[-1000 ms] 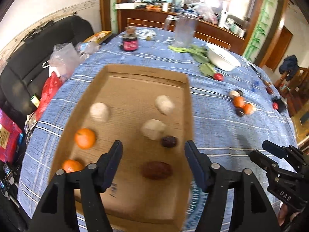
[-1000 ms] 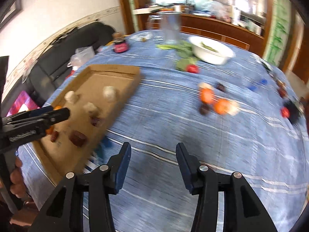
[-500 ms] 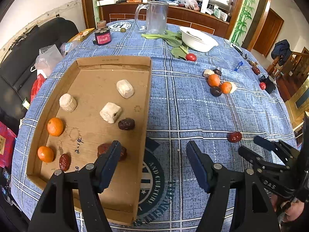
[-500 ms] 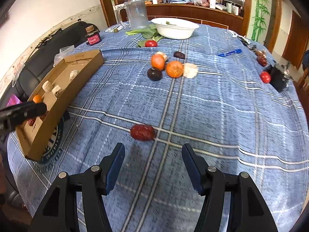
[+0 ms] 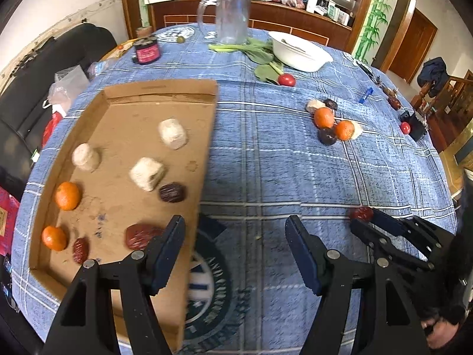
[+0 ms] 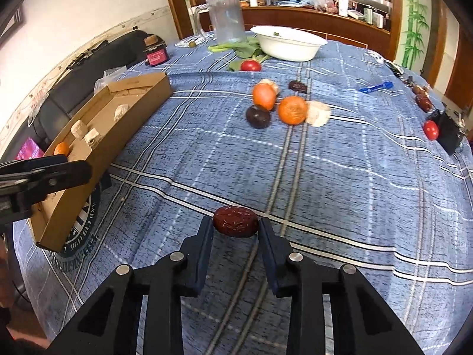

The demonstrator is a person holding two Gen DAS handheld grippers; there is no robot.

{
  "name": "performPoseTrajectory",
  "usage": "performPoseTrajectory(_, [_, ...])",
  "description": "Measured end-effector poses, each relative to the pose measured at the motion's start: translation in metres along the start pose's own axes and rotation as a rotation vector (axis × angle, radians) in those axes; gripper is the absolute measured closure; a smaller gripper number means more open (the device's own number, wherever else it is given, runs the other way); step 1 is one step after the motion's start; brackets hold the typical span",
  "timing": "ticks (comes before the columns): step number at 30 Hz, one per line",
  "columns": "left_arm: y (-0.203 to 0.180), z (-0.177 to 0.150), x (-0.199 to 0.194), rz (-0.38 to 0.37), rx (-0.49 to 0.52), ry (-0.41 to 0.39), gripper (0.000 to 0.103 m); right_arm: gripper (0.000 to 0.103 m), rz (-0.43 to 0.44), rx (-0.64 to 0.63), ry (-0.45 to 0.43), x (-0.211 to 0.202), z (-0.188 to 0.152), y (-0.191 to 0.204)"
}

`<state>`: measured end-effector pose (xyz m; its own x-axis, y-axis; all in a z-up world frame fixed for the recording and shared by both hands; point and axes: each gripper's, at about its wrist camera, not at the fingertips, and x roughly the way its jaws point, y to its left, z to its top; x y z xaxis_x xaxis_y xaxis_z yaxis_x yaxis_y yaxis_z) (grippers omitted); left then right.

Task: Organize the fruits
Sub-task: 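Grasp the dark date beside the tangerines with the left gripper while the right holds the red date, then carry both dates over the cardboard tray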

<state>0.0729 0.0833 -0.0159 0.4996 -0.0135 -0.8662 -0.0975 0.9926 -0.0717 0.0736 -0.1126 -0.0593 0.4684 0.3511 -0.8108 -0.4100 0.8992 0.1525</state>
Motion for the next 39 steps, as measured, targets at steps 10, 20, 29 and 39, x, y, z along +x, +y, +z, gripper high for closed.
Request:
performPoseTrajectory(10, [-0.083, 0.050, 0.056, -0.075, 0.085, 0.014, 0.034, 0.069, -0.116, 0.019, -0.010, -0.029, -0.029, -0.048])
performPoseTrajectory(20, [-0.111, 0.081, 0.110, -0.058, 0.108, 0.025, 0.044, 0.069, -0.034, 0.111, -0.024, -0.036, -0.037, -0.079])
performPoseTrajectory(29, [-0.114, 0.075, 0.100, -0.114, 0.165, -0.024, 0.080, 0.069, -0.011, 0.115, -0.033, -0.036, -0.038, -0.081])
performPoseTrajectory(39, [-0.097, 0.015, 0.046, -0.120, 0.148, 0.015, 0.080, 0.069, 0.023, 0.110, -0.080, -0.054, -0.037, -0.078])
